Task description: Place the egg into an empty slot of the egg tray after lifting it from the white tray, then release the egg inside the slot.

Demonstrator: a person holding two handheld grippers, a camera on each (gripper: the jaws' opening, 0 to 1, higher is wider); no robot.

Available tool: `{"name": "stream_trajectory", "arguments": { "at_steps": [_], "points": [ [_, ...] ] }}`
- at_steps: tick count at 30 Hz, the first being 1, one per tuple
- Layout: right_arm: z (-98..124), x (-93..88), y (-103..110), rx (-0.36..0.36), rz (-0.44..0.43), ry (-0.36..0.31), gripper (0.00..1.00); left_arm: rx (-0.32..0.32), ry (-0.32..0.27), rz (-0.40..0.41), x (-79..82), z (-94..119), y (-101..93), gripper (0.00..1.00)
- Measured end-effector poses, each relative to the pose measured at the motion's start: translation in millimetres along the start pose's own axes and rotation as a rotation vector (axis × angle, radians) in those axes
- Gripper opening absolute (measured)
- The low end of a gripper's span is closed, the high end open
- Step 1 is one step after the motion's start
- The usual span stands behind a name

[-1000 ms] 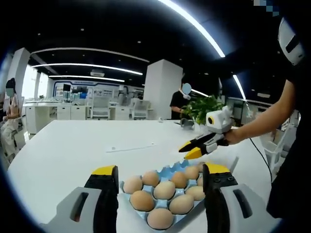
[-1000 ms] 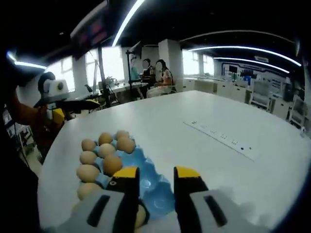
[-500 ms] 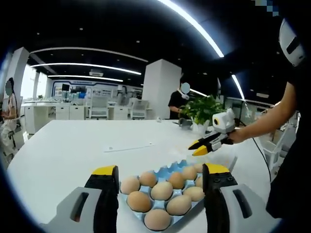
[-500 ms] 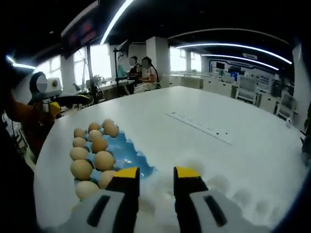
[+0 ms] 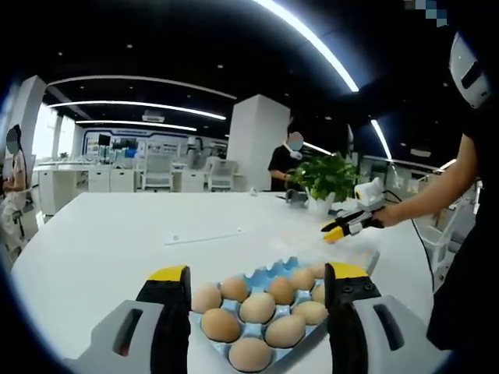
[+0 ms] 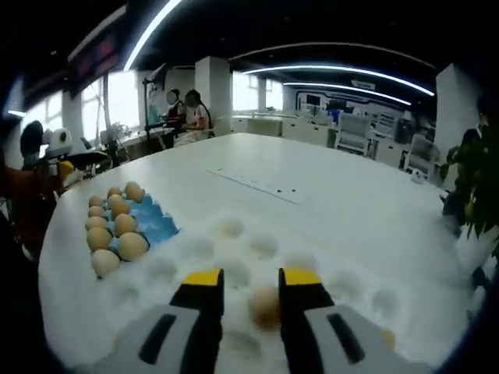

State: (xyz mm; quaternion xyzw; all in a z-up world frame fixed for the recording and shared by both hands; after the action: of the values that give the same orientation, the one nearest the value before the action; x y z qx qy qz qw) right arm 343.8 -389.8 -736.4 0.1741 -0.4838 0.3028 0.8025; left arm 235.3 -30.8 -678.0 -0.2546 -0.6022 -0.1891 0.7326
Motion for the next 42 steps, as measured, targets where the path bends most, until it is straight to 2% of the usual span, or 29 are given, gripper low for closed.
{"name": "stream_trajectory", "arguments": {
  "at_steps": [8,11,13,15,20,24,29,34,35,42],
  "points": [
    [4.3,-16.6,-5.9,-0.01,0.02,0.063,0.27,0.012,-0.01,0.002,2.2,1.7,1.1,0.71],
    [1.0,-16.3,-3.1,0.004,0.088,0.072,0.28,0.011,-0.005,0.0,1.7,2.1,1.3,0.7],
    [-1.9,-18.4,-2.9,0.017,0.183,0.106,0.28,0.01,-0.006,0.003,2.0,2.1,1.5,0.7],
    [-1.9,-17.9,-3.7,0.021,0.153,0.101,0.28,0.009,-0.004,0.003,2.2,2.0,1.2,0.69],
    [-3.0,-19.0,-5.7,0.047,0.178,0.094,0.27,0.011,-0.007,-0.003,3.9,1.9,1.8,0.69],
    [-2.6,-16.7,-6.7,0.027,0.117,0.103,0.26,0.021,-0.015,0.0,5.3,2.7,3.6,0.69],
    [1.0,-13.7,-6.2,0.012,0.108,0.105,0.25,0.021,-0.013,-0.006,5.0,2.4,4.1,0.71],
    [7.7,6.1,-4.0,0.013,0.085,0.04,0.25,0.029,-0.015,-0.009,4.7,1.6,6.4,0.72],
    [7.1,9.4,0.3,0.034,0.068,0.03,0.25,0.028,-0.012,-0.011,4.3,1.2,6.4,0.72],
    [-3.2,20.8,21.7,0.084,0.096,0.015,0.25,0.016,-0.002,-0.006,1.2,-1.1,4.8,0.71]
  ]
}}
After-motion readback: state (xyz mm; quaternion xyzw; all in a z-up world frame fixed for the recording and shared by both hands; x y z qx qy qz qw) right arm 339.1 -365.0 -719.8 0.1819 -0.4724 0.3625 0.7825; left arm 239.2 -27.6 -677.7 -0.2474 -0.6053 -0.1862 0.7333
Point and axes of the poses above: the point that each gripper's makers call its tool centre point, and the gripper's own axes: z roughly backward along the fingers, y roughly to its left, x roughly out of its top, the point moved 4 cm from there along z, roughly backward along the fingers, and after that the axes turned 1 degree about x, right-handed, at the moved point
